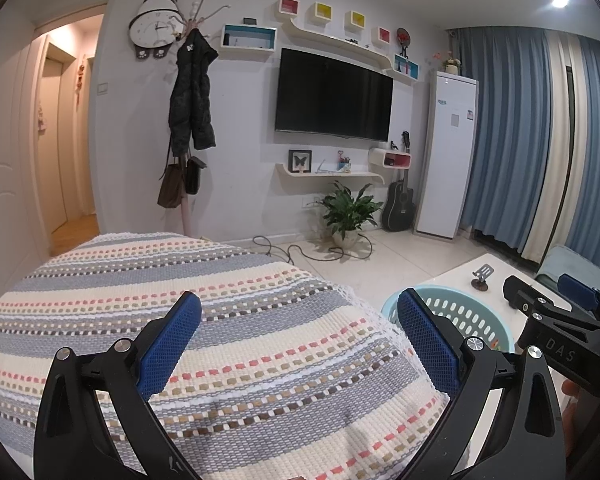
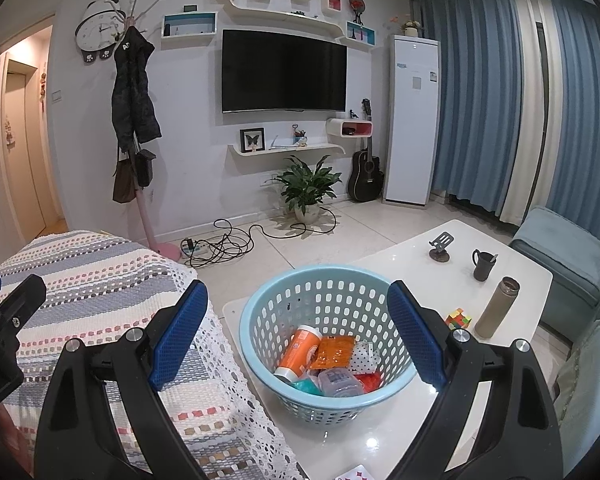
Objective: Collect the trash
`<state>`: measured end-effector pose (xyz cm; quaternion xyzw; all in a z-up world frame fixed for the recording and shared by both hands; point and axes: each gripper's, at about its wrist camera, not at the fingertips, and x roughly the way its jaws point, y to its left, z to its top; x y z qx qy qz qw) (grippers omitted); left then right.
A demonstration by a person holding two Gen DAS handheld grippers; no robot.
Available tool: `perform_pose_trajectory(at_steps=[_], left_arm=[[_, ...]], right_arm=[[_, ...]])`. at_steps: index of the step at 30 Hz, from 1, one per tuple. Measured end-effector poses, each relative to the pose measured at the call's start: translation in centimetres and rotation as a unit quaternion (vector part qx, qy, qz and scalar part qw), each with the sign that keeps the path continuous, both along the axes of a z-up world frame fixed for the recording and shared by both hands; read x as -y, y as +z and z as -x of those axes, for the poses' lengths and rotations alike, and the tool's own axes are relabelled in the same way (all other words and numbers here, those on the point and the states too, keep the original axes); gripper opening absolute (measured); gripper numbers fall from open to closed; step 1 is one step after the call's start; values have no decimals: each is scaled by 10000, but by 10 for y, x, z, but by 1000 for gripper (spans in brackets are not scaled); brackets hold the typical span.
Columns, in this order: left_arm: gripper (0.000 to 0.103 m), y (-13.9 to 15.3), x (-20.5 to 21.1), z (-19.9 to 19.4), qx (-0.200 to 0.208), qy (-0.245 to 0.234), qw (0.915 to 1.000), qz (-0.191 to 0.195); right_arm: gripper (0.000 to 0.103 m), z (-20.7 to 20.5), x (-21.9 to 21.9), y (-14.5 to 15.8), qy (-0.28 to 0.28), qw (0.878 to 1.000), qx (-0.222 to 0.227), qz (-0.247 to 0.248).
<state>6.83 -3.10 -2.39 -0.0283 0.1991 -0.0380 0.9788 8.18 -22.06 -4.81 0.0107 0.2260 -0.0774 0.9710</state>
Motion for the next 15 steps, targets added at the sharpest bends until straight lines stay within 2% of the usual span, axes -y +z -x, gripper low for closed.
perform_pose_trajectory(at_steps=[15], left_arm=[[95,-1,2,2,32,-3,10000,-48]], right_arm=[[87,-4,1,2,19,10000,-22,-6]])
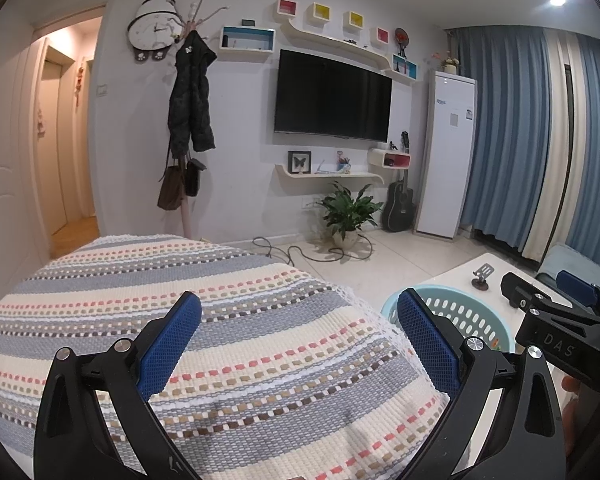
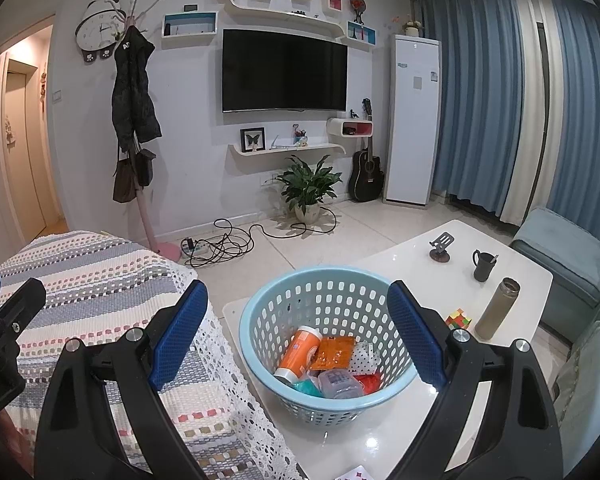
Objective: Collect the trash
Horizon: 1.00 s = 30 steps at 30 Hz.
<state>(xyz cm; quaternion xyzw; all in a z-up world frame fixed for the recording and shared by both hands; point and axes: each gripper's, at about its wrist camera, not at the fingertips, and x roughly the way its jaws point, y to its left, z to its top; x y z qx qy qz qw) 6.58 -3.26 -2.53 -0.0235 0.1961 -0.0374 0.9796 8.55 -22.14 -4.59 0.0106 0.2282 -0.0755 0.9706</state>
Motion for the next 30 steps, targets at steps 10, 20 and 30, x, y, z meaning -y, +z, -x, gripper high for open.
perform_pose_trajectory(at_steps=[10,20,30], left_arm=[[95,1,1,0,-5,1,10000,-13],[95,1,2,1,32,1,10000,-40],[95,0,1,1,21,-3,10000,-32]], right_arm=[[87,-1,0,0,10,10000,-10,-6],[87,-1,0,0,8,10000,-17,-8],[87,0,-2,-4,11,10000,-55,-2]])
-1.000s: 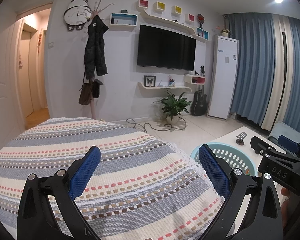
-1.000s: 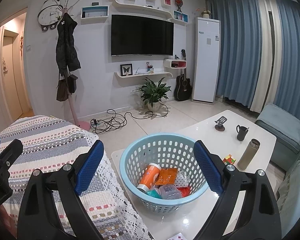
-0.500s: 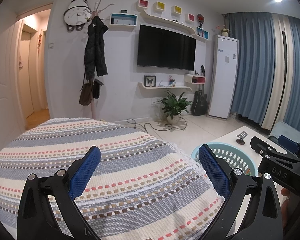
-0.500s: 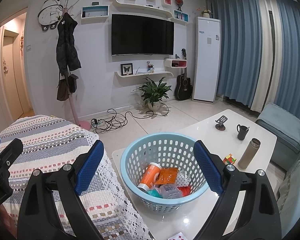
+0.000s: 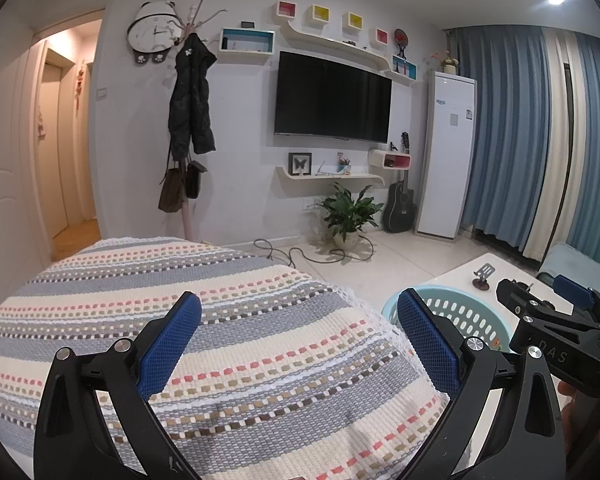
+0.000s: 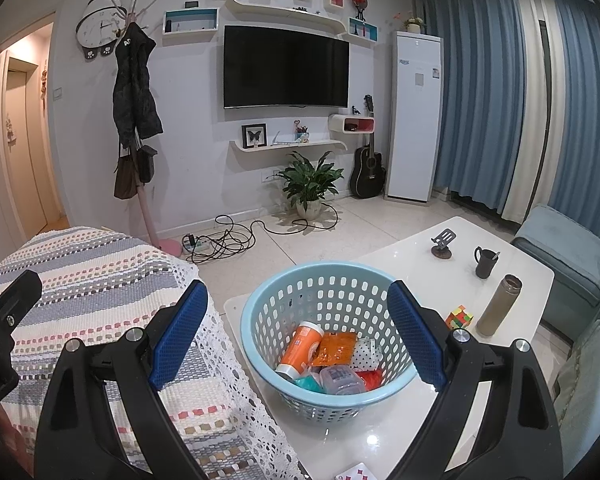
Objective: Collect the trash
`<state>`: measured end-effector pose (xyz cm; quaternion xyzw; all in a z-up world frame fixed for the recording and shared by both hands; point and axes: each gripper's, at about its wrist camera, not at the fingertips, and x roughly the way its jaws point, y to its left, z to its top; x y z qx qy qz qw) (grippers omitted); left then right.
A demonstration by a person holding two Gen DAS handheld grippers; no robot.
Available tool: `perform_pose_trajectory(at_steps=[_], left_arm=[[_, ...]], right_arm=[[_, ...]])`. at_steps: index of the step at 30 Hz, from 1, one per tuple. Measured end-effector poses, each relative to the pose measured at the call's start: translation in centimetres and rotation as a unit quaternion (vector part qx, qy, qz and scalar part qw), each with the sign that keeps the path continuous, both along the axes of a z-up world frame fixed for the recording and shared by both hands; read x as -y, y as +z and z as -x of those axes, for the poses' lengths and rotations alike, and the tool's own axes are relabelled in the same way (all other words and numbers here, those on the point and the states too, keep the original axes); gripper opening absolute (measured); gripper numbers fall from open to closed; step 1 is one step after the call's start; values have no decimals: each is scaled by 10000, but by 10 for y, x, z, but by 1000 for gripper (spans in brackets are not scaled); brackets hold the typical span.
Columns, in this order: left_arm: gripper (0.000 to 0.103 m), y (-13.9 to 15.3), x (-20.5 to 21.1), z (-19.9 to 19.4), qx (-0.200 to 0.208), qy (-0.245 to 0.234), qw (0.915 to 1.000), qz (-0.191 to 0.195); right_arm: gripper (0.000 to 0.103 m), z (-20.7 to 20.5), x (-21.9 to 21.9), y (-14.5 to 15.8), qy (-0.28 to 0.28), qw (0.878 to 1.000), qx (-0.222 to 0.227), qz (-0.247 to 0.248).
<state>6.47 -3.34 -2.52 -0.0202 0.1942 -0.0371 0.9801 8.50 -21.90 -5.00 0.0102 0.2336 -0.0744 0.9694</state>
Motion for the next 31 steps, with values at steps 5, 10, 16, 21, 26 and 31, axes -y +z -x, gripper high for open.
perform_pose_trajectory(at_steps=[5,10,16,21,26,31], left_arm=[[95,0,1,0,-8,5,10000,-12],[95,-1,2,1,-7,15,10000,-46],[95,-2,4,2,-7,78,9999,-128],[95,0,9,2,40,125,9996,-238],[95,0,8,2,-96,69,9999,-118],[95,5,3,4,13,171,9998,-102]], right_arm=[[87,-1,1,-1,0,10000,-22,-19],[87,-1,3,-1,-1,10000,-19,-18],[87,-1,3,-3,-2,10000,-33,-23],[87,-1,2,-3,4,10000,-34,-27],[87,-2,3,-3,26,10000,-45,-29],[87,-1,2,1,45,10000,-57,-55]])
